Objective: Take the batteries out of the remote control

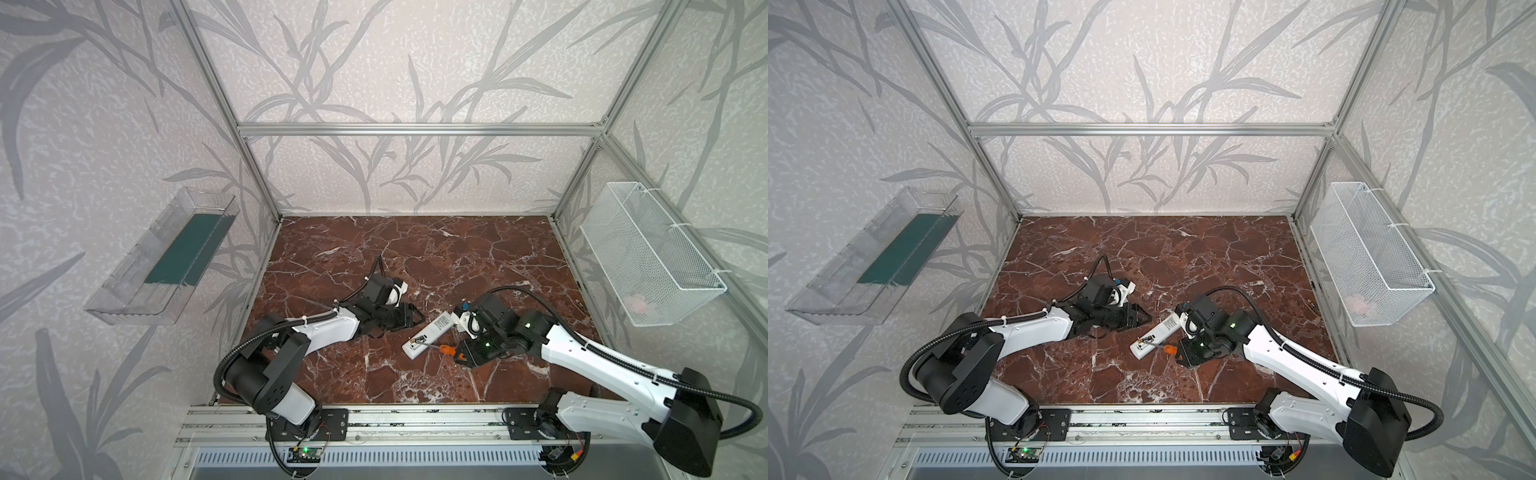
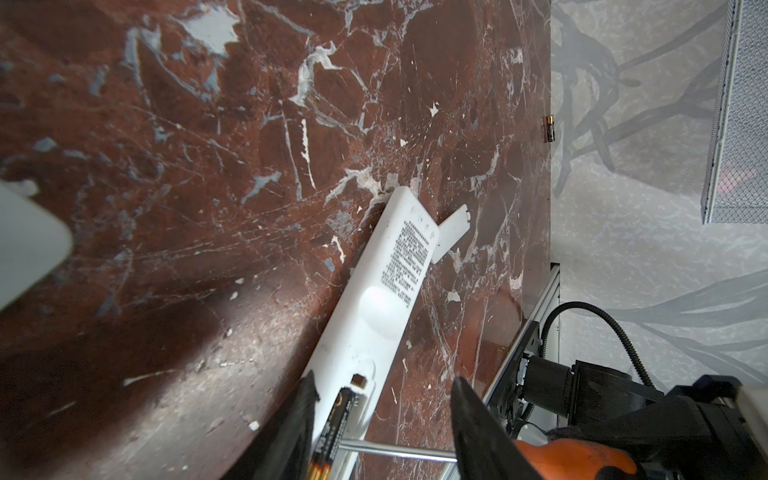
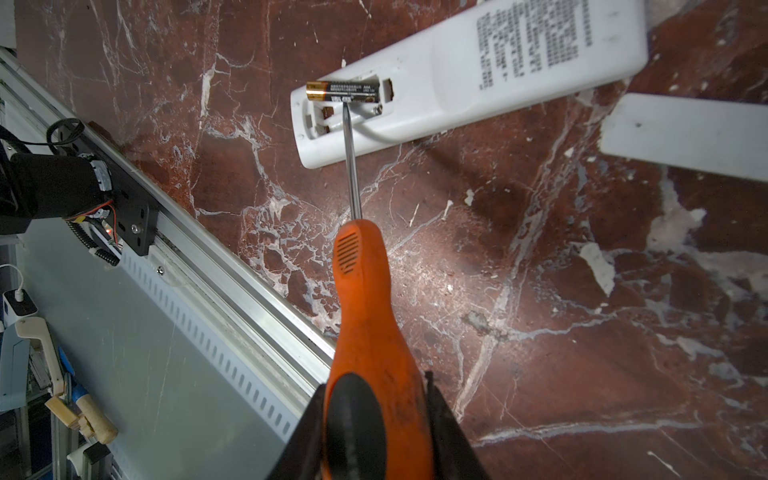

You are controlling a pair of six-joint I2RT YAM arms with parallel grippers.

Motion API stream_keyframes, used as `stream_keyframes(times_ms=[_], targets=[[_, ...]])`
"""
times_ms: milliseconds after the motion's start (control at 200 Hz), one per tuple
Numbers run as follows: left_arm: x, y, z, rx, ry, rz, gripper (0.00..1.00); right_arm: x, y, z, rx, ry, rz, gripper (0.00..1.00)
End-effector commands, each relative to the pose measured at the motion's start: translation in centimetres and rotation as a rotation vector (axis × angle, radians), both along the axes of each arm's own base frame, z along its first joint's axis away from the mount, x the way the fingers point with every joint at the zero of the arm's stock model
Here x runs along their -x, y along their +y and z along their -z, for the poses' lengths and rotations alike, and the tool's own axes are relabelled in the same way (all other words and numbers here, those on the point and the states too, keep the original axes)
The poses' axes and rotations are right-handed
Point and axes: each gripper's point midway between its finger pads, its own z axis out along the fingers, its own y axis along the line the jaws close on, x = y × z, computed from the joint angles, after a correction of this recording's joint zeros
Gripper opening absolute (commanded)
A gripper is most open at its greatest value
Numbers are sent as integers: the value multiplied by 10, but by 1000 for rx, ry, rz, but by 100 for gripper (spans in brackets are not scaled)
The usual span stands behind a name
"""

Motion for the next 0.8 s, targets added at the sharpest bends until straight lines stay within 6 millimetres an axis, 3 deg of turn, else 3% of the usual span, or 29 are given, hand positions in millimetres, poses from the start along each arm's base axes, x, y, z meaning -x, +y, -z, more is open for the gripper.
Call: stream_keyframes(times_ms=[0, 420, 795], targets=[[0, -1, 1, -4, 6, 7, 54, -23, -2, -9, 16, -104, 59, 0], [-1, -1, -1, -5, 0, 11, 53, -31, 4, -30, -2, -148, 47, 0], [-2, 5, -5, -11, -12, 5, 54, -34, 9, -34, -8, -147, 33, 0]])
